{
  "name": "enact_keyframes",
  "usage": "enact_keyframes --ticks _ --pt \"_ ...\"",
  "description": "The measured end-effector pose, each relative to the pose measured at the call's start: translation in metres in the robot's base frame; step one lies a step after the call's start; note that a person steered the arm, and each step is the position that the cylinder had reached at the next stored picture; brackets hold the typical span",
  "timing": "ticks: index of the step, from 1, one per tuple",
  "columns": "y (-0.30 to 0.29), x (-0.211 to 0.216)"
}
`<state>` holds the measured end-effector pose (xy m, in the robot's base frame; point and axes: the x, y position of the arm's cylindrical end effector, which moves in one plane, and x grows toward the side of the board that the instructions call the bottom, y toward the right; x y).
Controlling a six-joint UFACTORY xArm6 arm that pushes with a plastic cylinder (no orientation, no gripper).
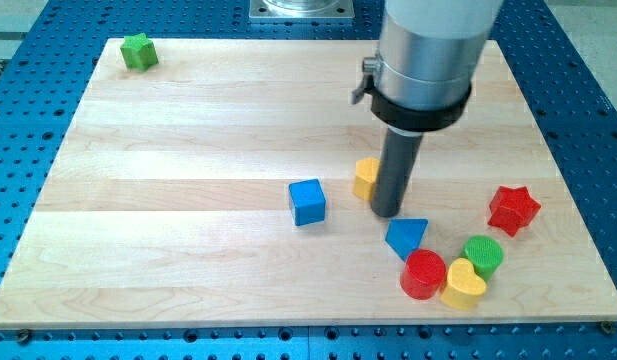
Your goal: Place the hexagon vertically above the triangle
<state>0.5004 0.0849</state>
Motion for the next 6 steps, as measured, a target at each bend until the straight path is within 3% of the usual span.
enact_keyframes --ticks 1,2,5,6 --pt "0.0 0.045" --pt "-0.009 0.035" --pt "-0.058 -0.156" --pt "-0.059 -0.096"
